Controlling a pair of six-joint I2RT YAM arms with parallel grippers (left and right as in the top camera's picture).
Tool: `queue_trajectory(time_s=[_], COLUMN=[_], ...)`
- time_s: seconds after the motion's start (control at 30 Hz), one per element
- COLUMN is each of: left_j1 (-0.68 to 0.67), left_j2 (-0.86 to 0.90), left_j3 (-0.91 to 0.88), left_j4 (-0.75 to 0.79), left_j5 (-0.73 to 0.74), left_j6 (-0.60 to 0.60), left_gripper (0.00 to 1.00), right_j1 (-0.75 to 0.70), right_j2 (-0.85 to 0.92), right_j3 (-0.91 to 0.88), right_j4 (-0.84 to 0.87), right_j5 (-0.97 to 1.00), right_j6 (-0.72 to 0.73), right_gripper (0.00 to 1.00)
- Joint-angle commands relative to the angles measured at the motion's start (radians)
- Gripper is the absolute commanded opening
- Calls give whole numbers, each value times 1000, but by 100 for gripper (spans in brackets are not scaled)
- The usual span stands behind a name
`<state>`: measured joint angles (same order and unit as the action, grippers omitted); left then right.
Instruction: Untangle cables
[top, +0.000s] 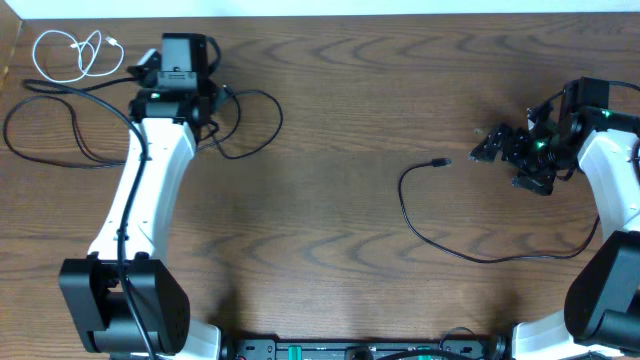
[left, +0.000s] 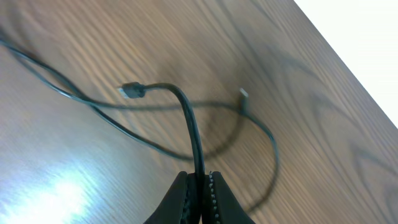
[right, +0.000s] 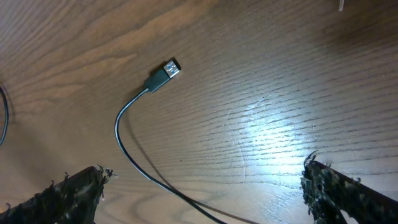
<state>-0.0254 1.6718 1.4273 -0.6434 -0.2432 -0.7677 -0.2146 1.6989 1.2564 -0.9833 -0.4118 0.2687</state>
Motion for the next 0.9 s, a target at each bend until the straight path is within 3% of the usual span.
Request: queue_trajectory(time_s=[0.0, 0.27, 0.53, 0.73, 0.87], left_j1=[53, 150, 250, 269, 291], left_j2=[-24, -22, 15, 91, 123], left_j3=[16, -3, -8, -8, -8], left_j4=[-3, 10, 60, 126, 171], left_j5=[-143, -270, -255, -255, -255], left_j6=[72, 132, 144, 286, 312], left_gripper=[7, 7, 8, 8, 8], right_j1=[-1, 0, 1, 3, 3], right_j2=[-4, -4, -4, -4, -4], right_j3=[6, 6, 6, 6, 6], right_j4=[-2, -2, -5, -9, -24], right_j5=[-6, -6, -6, -7, -6], right_j6=[-16, -15, -15, -7, -8], right_gripper=[99, 99, 99, 99, 99])
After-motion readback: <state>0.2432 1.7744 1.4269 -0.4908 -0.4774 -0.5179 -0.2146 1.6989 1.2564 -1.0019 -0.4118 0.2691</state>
